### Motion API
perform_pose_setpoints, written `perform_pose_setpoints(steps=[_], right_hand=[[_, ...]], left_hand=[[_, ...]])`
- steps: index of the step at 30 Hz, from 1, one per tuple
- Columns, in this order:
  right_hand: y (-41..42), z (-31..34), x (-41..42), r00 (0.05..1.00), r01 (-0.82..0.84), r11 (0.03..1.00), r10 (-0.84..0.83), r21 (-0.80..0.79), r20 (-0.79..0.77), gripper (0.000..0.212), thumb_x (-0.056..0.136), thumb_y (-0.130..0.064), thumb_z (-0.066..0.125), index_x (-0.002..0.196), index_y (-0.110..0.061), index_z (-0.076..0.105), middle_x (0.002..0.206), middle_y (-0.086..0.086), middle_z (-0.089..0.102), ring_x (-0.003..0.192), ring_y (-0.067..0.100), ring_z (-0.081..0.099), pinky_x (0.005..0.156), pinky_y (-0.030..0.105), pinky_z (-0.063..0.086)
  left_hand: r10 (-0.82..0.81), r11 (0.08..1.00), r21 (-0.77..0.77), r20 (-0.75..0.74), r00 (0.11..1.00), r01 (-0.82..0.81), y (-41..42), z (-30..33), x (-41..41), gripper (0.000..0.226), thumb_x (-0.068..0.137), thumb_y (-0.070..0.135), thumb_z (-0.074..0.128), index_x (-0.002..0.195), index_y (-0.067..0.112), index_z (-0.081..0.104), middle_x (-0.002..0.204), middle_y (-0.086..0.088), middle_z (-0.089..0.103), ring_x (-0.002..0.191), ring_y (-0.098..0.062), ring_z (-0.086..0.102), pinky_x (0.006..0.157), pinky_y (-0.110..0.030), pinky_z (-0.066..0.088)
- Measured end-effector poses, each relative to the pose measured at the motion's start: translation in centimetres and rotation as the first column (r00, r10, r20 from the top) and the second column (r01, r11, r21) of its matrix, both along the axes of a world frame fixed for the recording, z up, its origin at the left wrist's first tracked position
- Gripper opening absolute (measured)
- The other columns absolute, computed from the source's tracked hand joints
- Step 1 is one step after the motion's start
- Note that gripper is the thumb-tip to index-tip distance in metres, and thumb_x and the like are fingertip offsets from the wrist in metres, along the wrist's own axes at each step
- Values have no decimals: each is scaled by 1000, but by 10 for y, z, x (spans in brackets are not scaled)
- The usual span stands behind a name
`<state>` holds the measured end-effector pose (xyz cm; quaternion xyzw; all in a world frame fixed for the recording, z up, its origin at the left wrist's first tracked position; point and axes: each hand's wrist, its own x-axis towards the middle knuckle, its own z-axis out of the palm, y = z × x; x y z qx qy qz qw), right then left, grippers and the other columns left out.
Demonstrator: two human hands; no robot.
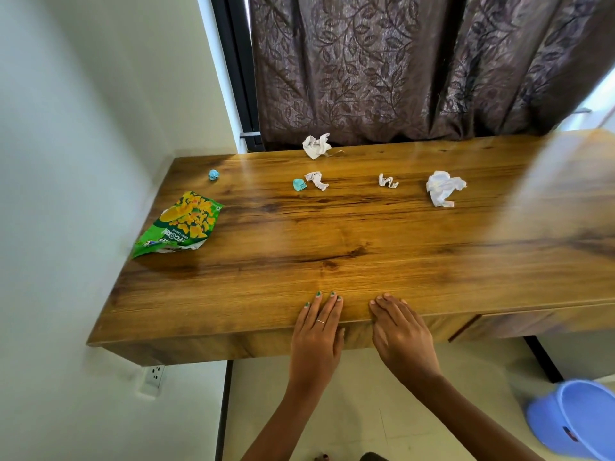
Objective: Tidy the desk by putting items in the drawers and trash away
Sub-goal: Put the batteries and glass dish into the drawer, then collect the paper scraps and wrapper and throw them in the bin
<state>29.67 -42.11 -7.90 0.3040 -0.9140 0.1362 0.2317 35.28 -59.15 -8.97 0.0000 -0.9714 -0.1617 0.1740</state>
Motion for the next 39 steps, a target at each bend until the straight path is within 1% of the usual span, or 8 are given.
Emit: perform_pose_setpoints(steps=[5, 8, 11, 16, 27, 33, 37, 39], right_hand=[[4, 2, 2, 998, -32, 999, 31, 11, 58, 45, 83, -27, 47, 115, -3, 65, 118, 12, 65, 116, 27, 57, 105, 35, 30], [7, 6, -1, 992, -50, 998, 52, -24, 112, 42, 84, -27, 46, 114, -5, 66, 118, 9, 66, 117, 23, 56, 102, 36, 38], [13, 13, -7, 983, -42, 994, 59, -101, 176, 37, 85, -26, 45, 108, -9, 69, 112, 5, 67, 114, 15, 52, 92, 36, 50], [41, 26, -38, 971, 55, 975, -2, -217, 241, 36, 85, -25, 42, 109, -11, 66, 114, 3, 64, 111, 12, 49, 88, 33, 50], [176, 45, -176, 934, 284, 936, -221, -208, 279, 41, 78, -27, 43, 111, -14, 65, 116, 4, 64, 104, 20, 57, 84, 34, 51], [284, 51, -236, 861, 493, 833, -426, -250, 279, 49, 74, -31, 42, 114, -13, 64, 121, 7, 61, 106, 21, 51, 90, 29, 34], [354, 51, -285, 791, 609, 761, -563, -224, 238, 43, 78, -19, 57, 120, -11, 56, 131, 14, 50, 114, 32, 46, 93, 42, 34], [384, 45, -310, 742, 668, 729, -638, -147, 207, 51, 75, -13, 66, 124, -9, 51, 137, 18, 42, 122, 38, 40, 96, 52, 34]], left_hand=[[63, 991, 118, 11, 998, -64, 11, 2, 1, 52, 90, 38, 48, 137, 17, 49, 142, 2, 48, 138, -19, 35, 113, -35, 23], [99, 985, 142, 21, 995, -101, 20, 4, -3, 53, 89, 41, 45, 136, 17, 50, 143, 1, 48, 138, -20, 34, 112, -38, 22], [120, 980, 155, 23, 993, -122, 29, 9, -13, 52, 89, 41, 44, 134, 17, 53, 141, 1, 49, 137, -18, 35, 112, -36, 21], [103, 966, 238, 7, 995, -102, 56, 17, -52, 51, 90, 42, 42, 136, 20, 50, 142, 4, 48, 135, -17, 39, 112, -33, 20], [-131, 956, 270, 38, 991, 116, 199, 27, -197, 53, 91, 45, 41, 140, 28, 42, 148, 12, 37, 140, -8, 26, 113, -29, 13], [-269, 931, 272, 52, 962, 246, 275, 29, -249, 53, 86, 43, 47, 137, 30, 46, 144, 14, 42, 137, -6, 31, 112, -26, 15], [-300, 949, 142, 113, 947, 283, 308, 30, -265, 51, 84, 46, 47, 133, 30, 50, 141, 10, 49, 133, -11, 41, 110, -32, 16], [-295, 953, 115, 123, 948, 282, 312, 28, -269, 50, 85, 47, 46, 133, 31, 51, 142, 10, 48, 134, -12, 40, 111, -33, 17]])
